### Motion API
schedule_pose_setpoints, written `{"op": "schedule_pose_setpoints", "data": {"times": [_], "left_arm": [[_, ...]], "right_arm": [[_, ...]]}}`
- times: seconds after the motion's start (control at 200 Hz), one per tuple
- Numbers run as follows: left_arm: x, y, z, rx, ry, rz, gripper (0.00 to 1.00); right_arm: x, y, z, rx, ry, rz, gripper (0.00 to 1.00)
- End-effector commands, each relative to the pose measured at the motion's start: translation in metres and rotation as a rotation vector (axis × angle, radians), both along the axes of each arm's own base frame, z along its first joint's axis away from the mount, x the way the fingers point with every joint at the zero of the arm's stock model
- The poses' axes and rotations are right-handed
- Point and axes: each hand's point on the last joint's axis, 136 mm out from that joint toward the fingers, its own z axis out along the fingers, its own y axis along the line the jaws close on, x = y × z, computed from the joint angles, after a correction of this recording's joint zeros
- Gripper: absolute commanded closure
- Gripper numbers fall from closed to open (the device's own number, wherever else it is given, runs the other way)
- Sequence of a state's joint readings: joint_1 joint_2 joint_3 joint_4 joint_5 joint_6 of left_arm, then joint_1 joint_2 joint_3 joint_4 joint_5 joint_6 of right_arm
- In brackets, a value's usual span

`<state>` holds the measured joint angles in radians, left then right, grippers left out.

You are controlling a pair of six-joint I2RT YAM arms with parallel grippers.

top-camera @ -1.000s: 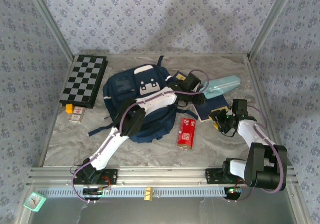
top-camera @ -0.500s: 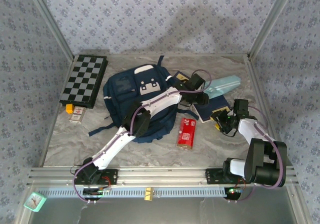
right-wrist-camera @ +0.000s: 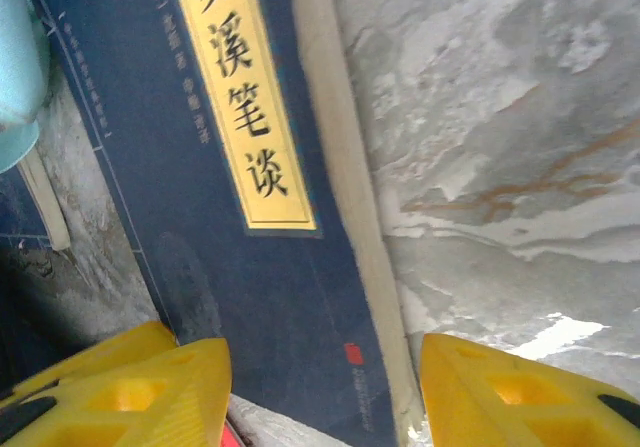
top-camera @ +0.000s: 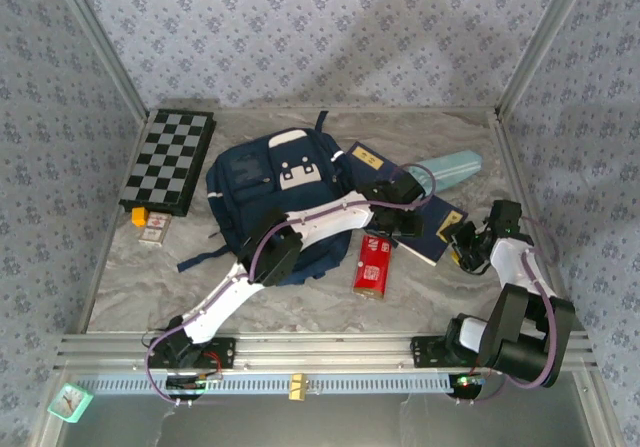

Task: Pack the student bag

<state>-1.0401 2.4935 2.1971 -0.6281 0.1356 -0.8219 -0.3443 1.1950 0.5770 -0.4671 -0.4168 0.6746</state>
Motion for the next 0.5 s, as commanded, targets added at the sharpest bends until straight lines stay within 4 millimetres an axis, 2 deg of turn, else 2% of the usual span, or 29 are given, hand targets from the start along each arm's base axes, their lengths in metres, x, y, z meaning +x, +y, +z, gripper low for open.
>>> {"op": "schedule_pose_setpoints", "data": {"times": [0.0,0.11,0.23,0.495], "left_arm": [[0.027,0.008,0.034,-0.018,-0.076,0.075,0.54],[0.034,0.007,0.021,-0.019,-0.044,0.089,0.54],[0.036,-0.002,0.013,-0.037,-0.042,0.079,0.54],[0.031,-0.005,-0.008,-0.011,0.001,0.070,0.55]], "right_arm": [[-0.002,0.004,-0.002,0.036,0.004,0.030,0.43],[0.004,0.013,-0.004,0.090,-0.005,0.059,0.41],[0.006,0.010,-0.008,0.081,0.019,0.055,0.42],[0.008,0.016,-0.019,0.090,0.030,0.108,0.46]]}}
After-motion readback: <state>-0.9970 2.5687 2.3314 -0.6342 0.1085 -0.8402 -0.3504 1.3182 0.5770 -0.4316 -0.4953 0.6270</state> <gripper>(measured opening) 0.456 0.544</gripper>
